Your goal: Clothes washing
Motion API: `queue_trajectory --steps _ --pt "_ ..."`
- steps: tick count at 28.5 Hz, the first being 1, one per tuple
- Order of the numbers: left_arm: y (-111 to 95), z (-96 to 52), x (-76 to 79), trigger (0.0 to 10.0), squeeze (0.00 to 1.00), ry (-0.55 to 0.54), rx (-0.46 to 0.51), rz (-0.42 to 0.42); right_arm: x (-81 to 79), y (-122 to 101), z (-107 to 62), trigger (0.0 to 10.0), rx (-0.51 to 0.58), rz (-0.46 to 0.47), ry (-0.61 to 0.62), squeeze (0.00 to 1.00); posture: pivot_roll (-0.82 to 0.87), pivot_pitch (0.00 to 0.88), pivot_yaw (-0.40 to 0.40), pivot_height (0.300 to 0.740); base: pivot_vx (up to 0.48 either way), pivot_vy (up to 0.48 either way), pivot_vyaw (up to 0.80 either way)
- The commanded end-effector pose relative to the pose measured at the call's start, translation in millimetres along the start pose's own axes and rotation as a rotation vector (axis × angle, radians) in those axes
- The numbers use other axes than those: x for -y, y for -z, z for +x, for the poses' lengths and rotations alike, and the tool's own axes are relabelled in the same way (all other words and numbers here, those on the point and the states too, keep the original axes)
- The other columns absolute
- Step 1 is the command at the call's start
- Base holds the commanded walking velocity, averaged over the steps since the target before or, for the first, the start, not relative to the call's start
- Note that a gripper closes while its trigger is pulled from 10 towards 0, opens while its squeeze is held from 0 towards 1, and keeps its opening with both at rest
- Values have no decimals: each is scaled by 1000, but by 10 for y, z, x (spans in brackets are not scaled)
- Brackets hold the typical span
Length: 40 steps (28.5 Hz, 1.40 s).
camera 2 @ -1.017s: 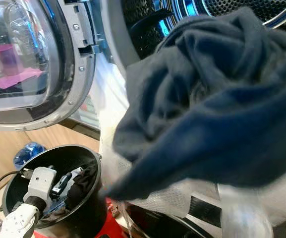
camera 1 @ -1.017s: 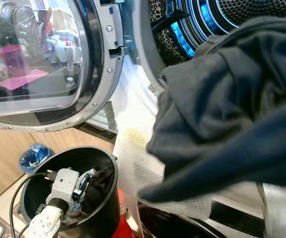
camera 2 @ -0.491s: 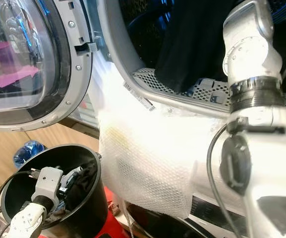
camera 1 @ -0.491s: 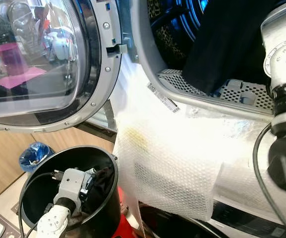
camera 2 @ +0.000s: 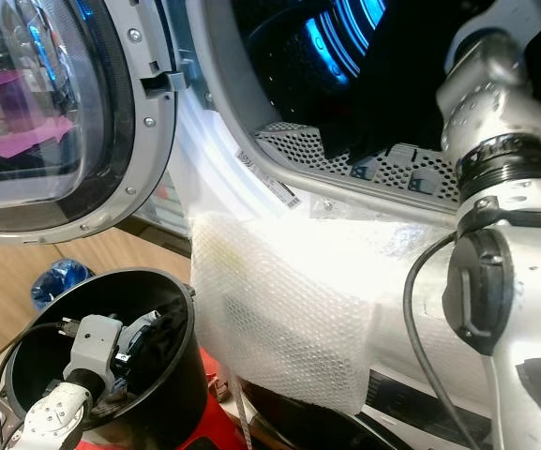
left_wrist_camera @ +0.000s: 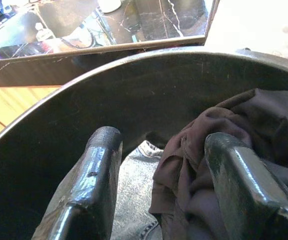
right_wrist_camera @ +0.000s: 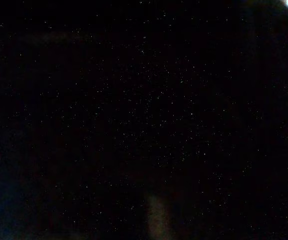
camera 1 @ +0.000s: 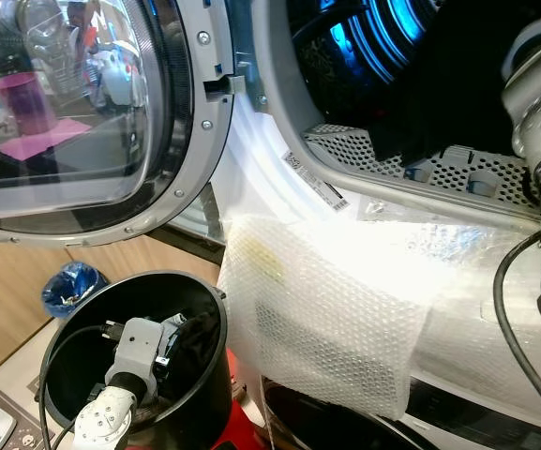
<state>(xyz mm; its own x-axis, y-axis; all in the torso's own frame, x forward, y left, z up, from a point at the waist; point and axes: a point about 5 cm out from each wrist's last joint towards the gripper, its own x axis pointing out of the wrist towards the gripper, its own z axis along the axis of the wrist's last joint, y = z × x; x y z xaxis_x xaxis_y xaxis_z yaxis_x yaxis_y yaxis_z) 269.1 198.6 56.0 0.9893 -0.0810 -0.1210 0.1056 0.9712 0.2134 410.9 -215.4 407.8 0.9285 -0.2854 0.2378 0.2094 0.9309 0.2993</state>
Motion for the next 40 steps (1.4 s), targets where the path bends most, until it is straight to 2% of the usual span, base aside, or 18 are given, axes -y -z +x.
queue_trajectory --steps 1,4,14,18,23,26,27,28,29,32,33,34,35,38,40 --pt "47 -27 6 10000 0 6 -25 6 5 77 -1 10000 -14 -86 8 0 -139 0 94 740 0 0 0" --pt "36 -22 13 10000 0 9 -23 2 15 72 1 10000 -19 -56 21 0 -138 0 93 740 0 0 0" --pt "44 -39 27 10000 0 19 -28 -1 38 4 6 10000 7 -42 16 0 -138 0 93 740 0 0 0" --pt "44 -39 33 10000 0 22 -28 -1 2 36 3 10000 -5 -41 -6 0 -138 0 92 740 0 0 0" --pt "47 -44 41 10000 0 26 -30 -3 -86 108 -9 10000 -37 -185 -35 0 -134 0 92 740 0 0 0" --pt "46 -46 43 10000 0 27 -30 -2 -77 92 -8 10000 -31 -194 -20 0 -134 0 92 740 0 0 0" --pt "46 -47 43 10000 0 27 -30 -4 -47 -4 -4 10000 10 -251 20 0 -134 0 92 740 0 0 0" --pt "46 -47 43 10000 0 27 -30 -4 -47 -4 -4 10000 10 -251 20 0 -134 0 92 740 0 0 0" --pt "44 -43 44 10000 0 32 -33 -4 -30 -86 -3 10000 37 -314 40 0 -147 0 97 740 0 0 0" --pt "53 -36 71 10000 0 49 -41 -1 112 -174 4 10000 41 -333 129 0 -158 0 102 740 0 0 0" --pt "53 -36 71 10000 0 49 -41 -1 112 -174 4 10000 41 -333 129 0 -158 0 102 740 0 0 0" --pt "51 -34 82 10000 0 56 -40 3 249 -273 3 10000 65 -355 209 0 -154 0 97 740 0 0 0" --pt "49 -37 83 10000 0 55 -39 3 295 -322 -1 10000 82 -361 244 0 -146 0 90 740 0 0 0" --pt "44 -46 52 10000 0 29 -35 -4 391 -527 -23 10000 151 -257 315 0 -144 0 89 740 0 0 0" --pt "49 -53 43 10000 0 24 -37 -4 388 -634 -38 10000 201 -256 327 0 -145 1 88 740 0 0 0"
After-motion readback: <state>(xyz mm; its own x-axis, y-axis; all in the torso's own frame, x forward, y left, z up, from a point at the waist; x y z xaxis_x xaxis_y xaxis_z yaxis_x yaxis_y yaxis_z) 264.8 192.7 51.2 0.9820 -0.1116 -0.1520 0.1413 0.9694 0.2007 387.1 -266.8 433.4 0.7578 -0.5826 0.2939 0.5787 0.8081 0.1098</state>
